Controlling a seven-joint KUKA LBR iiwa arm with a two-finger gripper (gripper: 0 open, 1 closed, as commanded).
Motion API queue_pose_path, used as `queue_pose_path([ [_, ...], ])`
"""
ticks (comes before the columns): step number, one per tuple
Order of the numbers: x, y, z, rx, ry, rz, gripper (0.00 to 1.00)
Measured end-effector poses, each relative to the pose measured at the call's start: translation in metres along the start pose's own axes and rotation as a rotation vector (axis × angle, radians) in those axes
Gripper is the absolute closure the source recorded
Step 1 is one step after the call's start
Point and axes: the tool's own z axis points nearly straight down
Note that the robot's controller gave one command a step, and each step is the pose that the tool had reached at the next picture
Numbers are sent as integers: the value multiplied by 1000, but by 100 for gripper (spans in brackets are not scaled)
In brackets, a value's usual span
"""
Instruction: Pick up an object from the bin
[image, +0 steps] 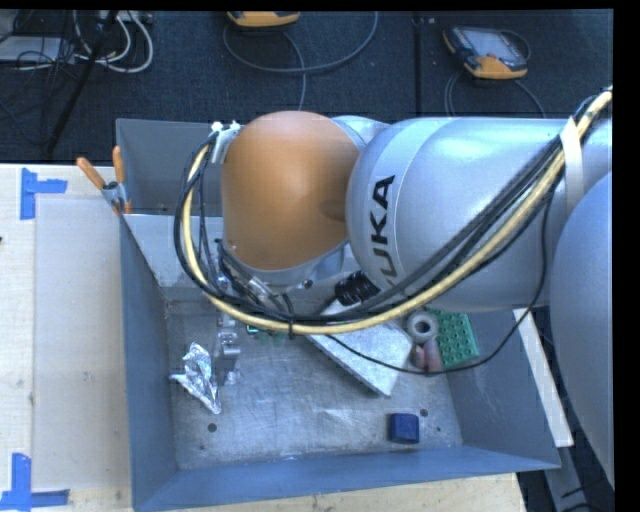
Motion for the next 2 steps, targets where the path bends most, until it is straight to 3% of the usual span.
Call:
queue_pose_path([
  [1,-26,-11,174,-4,-12,-225,0],
  [2,1,-29,143,-1,-7,-25,0],
])
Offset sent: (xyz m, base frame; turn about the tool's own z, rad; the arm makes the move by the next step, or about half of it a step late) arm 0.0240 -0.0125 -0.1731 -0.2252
